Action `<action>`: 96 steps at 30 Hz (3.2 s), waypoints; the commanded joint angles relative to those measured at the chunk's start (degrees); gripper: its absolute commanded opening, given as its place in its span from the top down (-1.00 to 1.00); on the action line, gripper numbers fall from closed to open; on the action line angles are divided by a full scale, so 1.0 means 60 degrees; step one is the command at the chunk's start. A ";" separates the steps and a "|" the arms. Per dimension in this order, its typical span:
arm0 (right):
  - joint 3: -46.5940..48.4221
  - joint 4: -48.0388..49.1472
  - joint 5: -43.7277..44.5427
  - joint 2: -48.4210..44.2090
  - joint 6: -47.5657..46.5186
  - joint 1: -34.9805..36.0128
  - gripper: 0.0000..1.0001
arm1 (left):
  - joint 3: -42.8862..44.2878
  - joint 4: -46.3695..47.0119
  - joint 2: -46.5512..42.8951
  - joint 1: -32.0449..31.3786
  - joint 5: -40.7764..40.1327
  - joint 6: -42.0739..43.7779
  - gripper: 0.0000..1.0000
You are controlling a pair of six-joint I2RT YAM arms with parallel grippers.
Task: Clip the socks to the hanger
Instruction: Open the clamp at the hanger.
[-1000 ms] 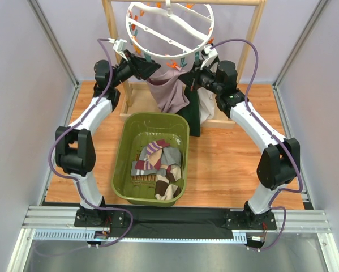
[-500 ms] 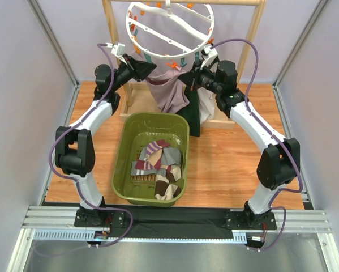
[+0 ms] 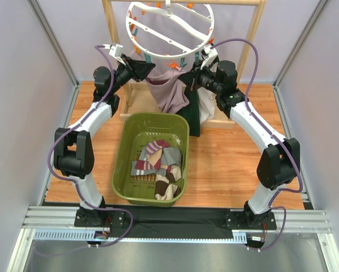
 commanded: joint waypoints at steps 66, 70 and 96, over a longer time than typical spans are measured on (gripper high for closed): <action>0.0656 -0.0011 -0.0101 0.0122 0.0186 0.0028 0.98 | 0.2395 0.5478 0.2235 0.0609 0.3107 -0.4622 1.00; 0.0903 -0.0376 0.0471 0.0195 0.0392 0.0028 0.97 | -0.0004 0.1615 0.0172 0.0024 0.1395 -0.0074 1.00; 0.1608 -0.4305 0.4849 -0.1738 0.1622 0.1243 -0.19 | -0.2031 0.0854 -0.1620 -0.3801 -0.8483 0.8434 1.00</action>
